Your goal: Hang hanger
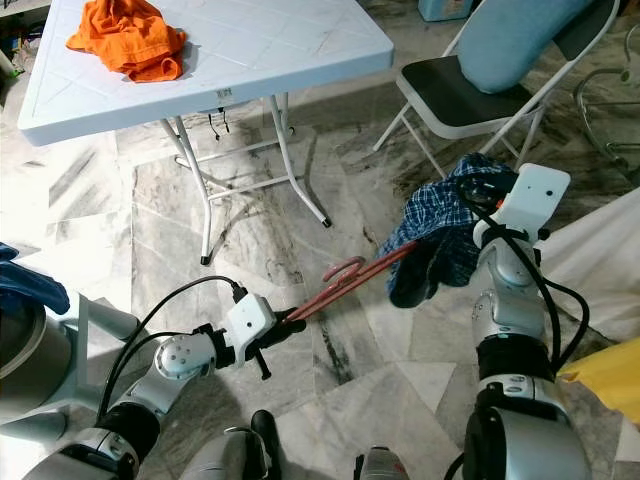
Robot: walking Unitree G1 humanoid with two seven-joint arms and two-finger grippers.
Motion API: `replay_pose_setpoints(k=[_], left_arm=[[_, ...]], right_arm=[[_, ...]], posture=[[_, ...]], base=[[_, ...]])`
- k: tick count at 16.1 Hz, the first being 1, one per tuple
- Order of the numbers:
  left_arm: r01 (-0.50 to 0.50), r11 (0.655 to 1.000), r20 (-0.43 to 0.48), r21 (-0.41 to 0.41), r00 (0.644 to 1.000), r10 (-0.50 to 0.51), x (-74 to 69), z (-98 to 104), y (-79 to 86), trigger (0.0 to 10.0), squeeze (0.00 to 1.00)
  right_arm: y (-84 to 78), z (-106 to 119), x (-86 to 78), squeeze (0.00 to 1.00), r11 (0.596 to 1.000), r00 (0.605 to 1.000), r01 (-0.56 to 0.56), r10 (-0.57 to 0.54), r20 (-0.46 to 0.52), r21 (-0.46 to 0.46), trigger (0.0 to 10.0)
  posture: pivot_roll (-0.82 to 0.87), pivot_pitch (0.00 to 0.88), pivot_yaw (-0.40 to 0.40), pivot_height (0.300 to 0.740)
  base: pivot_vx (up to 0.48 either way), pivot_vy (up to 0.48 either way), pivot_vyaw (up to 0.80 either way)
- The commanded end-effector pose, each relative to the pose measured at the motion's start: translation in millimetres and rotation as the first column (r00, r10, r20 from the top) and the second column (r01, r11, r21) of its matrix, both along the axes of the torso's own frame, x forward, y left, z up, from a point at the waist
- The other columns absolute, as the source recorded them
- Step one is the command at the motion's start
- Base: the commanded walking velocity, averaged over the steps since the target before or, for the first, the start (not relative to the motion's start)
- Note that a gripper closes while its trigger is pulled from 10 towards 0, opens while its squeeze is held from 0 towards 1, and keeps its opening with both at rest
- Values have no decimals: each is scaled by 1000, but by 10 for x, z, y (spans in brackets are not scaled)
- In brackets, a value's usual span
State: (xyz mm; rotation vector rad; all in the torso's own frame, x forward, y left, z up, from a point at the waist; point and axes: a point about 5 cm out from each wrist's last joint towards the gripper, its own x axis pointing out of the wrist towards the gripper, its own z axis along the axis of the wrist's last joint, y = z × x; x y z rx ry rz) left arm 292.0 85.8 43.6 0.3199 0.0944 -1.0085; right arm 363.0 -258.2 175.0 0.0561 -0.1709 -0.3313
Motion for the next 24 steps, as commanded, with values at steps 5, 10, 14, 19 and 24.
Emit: replay_pose_setpoints(k=[5,10,14,19,24], left_arm=[[56,986,-5,-155,998,-57,-142,33,52,0,0],[200,966,-146,-166,963,-225,-192,-29,58,0,0],[122,927,-287,-353,930,-232,-96,38,195,0,0],[182,981,-469,-70,862,-193,-339,-339,541,0,0],[24,997,-482,73,876,14,-344,-530,483,0,0]], right_arm=[[-367,-214,-170,0,954,955,265,-280,-97,-136,0],[-440,-472,-237,0,936,914,350,-351,-201,-45,0],[-520,-710,-375,0,910,864,411,-408,-297,-53,0],[-604,-787,-498,0,900,858,424,-435,-272,-101,0],[-369,-592,-330,0,947,937,309,-320,-144,-89,0]], posture=[[-155,196,69,740],[-128,195,66,740],[-123,191,60,740],[-127,189,70,740],[-146,185,79,740]], base=[[0,0,0],[0,0,0],[0,0,0],[0,0,0],[0,0,0]])
